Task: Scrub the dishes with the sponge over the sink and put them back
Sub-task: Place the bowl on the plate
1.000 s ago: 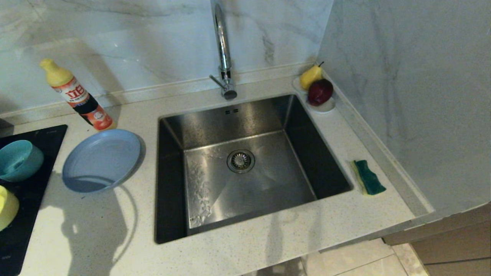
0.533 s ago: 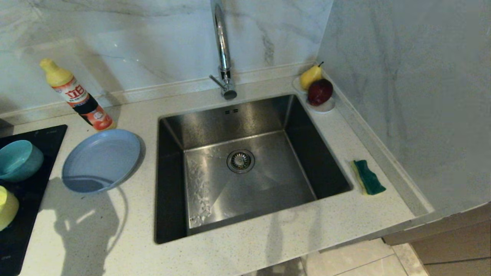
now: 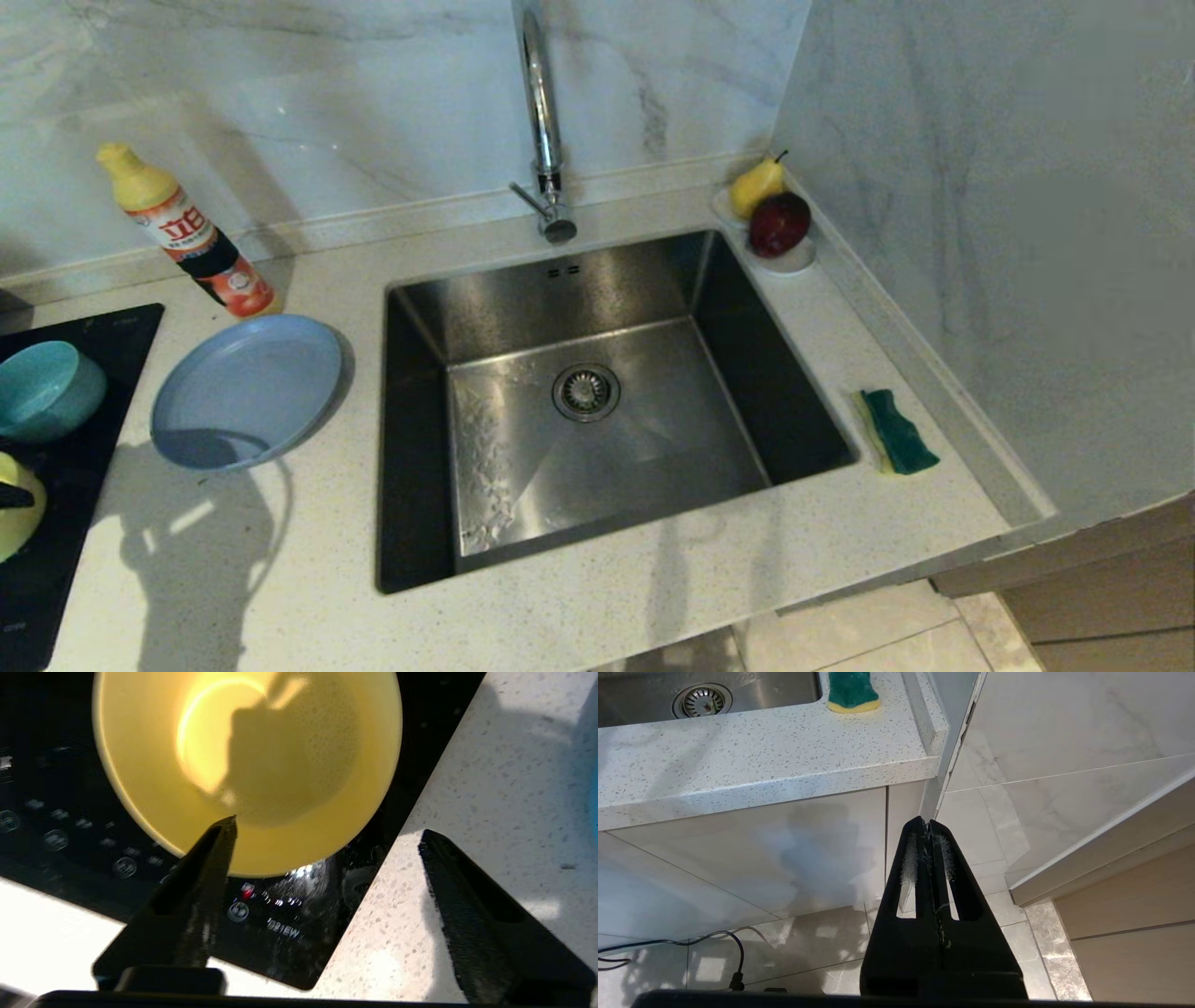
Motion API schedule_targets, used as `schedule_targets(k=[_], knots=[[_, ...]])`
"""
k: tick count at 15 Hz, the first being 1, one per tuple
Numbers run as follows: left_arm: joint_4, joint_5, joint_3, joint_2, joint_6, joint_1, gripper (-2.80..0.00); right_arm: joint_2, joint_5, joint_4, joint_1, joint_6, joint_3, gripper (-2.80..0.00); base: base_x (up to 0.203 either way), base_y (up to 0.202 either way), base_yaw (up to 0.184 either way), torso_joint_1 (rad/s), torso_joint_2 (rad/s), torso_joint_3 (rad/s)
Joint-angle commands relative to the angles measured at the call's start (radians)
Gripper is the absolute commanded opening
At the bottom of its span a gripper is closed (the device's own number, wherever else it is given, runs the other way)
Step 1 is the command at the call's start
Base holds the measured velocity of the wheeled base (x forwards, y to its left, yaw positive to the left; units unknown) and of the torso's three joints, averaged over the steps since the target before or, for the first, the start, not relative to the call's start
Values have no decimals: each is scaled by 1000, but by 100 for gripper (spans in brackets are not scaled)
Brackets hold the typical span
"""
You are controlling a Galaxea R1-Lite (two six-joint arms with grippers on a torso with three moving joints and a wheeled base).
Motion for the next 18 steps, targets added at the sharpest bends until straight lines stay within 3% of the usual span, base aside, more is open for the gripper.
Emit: schedule_targets(k=[1, 8, 18], knots=[[-22, -38, -3, 34, -4, 1, 0, 0, 0, 0, 0, 0, 1, -280, 0, 0, 0, 0, 0, 0], [-36, -98, 6, 49, 0, 2, 0, 0, 0, 0, 0, 0, -1, -280, 0, 0, 0, 0, 0, 0], [-37, -101, 21, 83, 6, 3, 0, 0, 0, 0, 0, 0, 1, -280, 0, 0, 0, 0, 0, 0]])
